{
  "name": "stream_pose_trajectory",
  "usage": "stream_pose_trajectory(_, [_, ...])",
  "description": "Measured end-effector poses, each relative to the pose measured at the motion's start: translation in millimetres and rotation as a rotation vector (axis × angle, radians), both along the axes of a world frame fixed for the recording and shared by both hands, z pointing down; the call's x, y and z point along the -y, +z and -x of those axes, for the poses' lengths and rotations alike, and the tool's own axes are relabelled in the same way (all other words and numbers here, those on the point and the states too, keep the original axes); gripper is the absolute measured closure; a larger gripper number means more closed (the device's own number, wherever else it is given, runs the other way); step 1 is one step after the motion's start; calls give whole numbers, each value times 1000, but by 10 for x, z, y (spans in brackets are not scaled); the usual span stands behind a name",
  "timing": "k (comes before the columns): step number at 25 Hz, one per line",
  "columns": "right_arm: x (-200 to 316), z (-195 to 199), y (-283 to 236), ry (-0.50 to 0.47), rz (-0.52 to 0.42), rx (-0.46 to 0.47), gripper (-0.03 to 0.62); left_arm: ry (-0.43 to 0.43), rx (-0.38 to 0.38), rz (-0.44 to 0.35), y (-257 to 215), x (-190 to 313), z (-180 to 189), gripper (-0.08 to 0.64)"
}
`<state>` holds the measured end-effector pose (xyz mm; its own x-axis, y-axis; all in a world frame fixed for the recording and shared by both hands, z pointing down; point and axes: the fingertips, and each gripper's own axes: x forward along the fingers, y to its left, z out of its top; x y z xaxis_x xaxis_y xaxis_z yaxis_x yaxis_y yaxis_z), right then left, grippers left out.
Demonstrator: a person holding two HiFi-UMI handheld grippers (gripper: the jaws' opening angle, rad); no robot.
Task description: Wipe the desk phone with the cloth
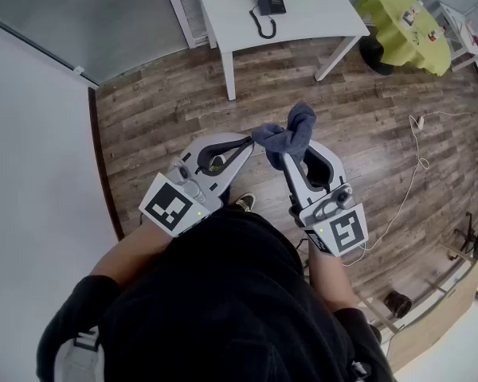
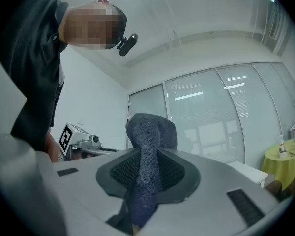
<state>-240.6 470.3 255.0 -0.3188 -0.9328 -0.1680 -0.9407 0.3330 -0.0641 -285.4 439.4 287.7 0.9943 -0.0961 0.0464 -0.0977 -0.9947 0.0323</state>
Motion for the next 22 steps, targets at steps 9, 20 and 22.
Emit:
stream_pose_trajectory(9, [-81,-12,66,10,11,-34,494,-8,5,-12,-37,-13,18,549])
stream_pose_trajectory(20, [-200,-246,17,35,7,-17,494,1,25,-16,-8,-161,-81,549])
stream_pose_trajectory(22, [-182,-289,35,51,16,-49,494,-3,22,-6,-17,-138,-106,549])
